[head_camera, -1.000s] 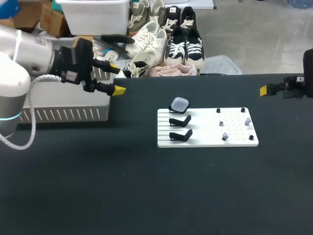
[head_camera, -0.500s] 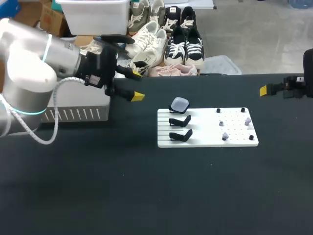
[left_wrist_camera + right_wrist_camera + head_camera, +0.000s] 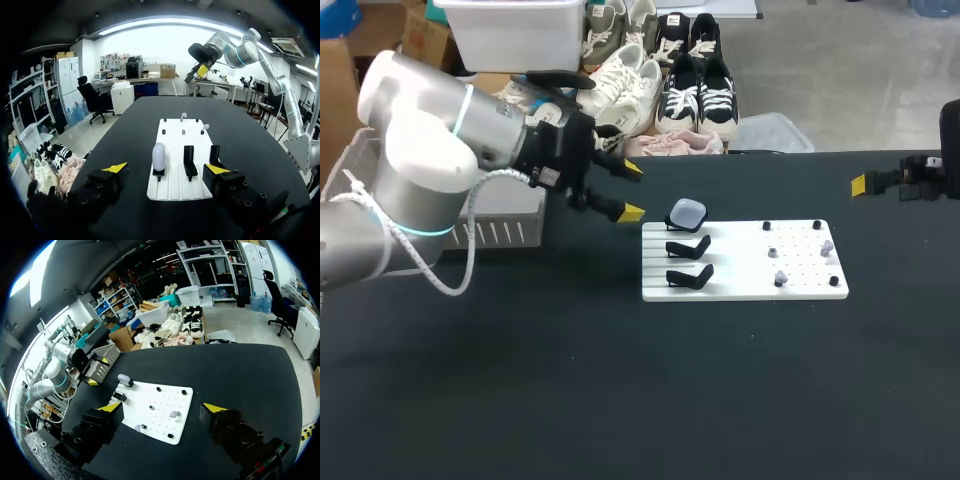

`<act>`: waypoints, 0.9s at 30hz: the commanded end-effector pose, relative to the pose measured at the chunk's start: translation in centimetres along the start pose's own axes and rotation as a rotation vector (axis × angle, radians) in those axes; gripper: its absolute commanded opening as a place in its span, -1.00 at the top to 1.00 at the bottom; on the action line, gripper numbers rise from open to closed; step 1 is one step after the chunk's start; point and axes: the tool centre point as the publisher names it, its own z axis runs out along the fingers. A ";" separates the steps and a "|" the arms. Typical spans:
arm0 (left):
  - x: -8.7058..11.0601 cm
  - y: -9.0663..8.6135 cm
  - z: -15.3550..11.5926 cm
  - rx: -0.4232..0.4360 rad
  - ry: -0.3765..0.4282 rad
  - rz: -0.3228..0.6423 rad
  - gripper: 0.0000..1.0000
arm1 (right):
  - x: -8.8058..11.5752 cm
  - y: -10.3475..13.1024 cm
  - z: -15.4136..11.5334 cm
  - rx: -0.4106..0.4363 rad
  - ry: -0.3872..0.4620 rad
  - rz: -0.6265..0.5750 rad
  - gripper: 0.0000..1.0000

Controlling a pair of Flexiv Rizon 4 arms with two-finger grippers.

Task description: Pick up each earbud case from the left stands, insert the matching earbuds, close the lid, and place the case in the box.

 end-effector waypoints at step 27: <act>1.4 1.3 6.7 0.021 -0.015 -0.049 -0.47 | 0.0 0.0 0.0 0.000 0.000 0.000 -1.00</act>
